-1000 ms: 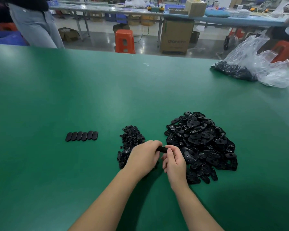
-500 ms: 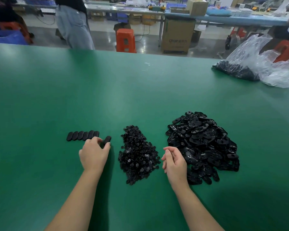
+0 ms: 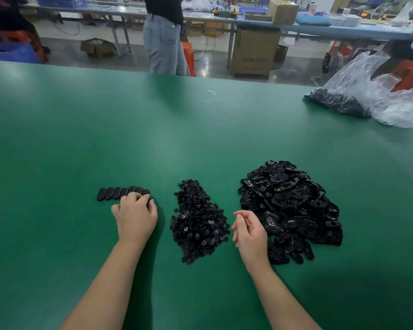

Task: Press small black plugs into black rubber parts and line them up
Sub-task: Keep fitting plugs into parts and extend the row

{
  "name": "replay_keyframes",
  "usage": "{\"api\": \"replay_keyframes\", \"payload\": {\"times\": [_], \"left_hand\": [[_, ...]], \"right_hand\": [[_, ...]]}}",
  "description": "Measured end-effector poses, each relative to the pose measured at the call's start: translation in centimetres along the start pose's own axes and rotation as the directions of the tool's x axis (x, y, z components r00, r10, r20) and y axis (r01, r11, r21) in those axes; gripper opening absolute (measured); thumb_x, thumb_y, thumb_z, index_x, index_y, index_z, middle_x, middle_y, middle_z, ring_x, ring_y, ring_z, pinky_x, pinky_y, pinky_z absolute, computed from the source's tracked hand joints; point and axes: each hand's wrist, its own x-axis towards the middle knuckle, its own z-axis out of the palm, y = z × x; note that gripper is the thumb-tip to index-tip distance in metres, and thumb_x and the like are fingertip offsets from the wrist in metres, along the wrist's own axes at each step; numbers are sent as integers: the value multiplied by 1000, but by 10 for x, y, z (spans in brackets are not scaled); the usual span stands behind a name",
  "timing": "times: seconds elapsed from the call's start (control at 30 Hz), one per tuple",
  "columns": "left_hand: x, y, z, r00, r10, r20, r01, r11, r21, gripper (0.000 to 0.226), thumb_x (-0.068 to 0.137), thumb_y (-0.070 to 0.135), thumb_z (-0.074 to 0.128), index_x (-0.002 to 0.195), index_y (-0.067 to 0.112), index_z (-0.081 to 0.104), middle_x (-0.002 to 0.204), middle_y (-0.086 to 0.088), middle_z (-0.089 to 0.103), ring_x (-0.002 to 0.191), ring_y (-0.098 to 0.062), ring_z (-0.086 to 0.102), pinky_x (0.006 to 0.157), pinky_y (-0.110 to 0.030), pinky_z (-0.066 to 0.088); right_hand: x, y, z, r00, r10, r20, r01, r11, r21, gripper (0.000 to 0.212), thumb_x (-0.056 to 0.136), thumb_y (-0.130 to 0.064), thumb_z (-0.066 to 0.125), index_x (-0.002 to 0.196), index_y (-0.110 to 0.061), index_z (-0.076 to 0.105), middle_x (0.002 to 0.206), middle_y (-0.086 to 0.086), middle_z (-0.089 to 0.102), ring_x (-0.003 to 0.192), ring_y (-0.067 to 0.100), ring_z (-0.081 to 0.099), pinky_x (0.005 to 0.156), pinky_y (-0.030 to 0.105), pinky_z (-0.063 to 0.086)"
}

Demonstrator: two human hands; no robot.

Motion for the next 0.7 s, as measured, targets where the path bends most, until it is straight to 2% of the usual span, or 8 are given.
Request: {"api": "replay_keyframes", "payload": {"times": [0.13,0.33,0.6,0.7], "left_hand": [[2,-6,3,1000,-29,-1,29,999,29,22,90,23,68,106,13,77,117,-12,62,107,-34,51,90,-48,33],[4,-11,2,993,-92,78,84,992,93,40,93,38,61,130,25,67,142,-11,52,122,-36,40,95,-46,31],[4,-12,1,986,-113,124,98,988,122,45,95,43,55,137,28,60,147,-6,50,124,-34,37,96,-44,29],[2,-9,0,990,-102,98,96,993,63,45,95,38,59,137,23,60,144,-8,52,122,-35,41,95,-46,32]], "right_hand": [[0,0,-1,1000,-8,6,8,1000,3,16,104,-15,51,97,-19,64,69,-3,63,53,11,50,50,32,42],[0,0,-1,1000,-7,12,7,1000,-9,16,104,-15,51,96,-19,65,69,-3,63,53,10,50,50,31,42],[0,2,0,1000,-6,17,7,1000,-25,16,104,-17,52,95,-20,65,69,-4,64,52,10,50,49,31,42],[1,2,0,1000,-7,16,7,1000,-30,16,104,-17,52,95,-20,65,69,-4,65,51,8,50,48,28,41]]}}
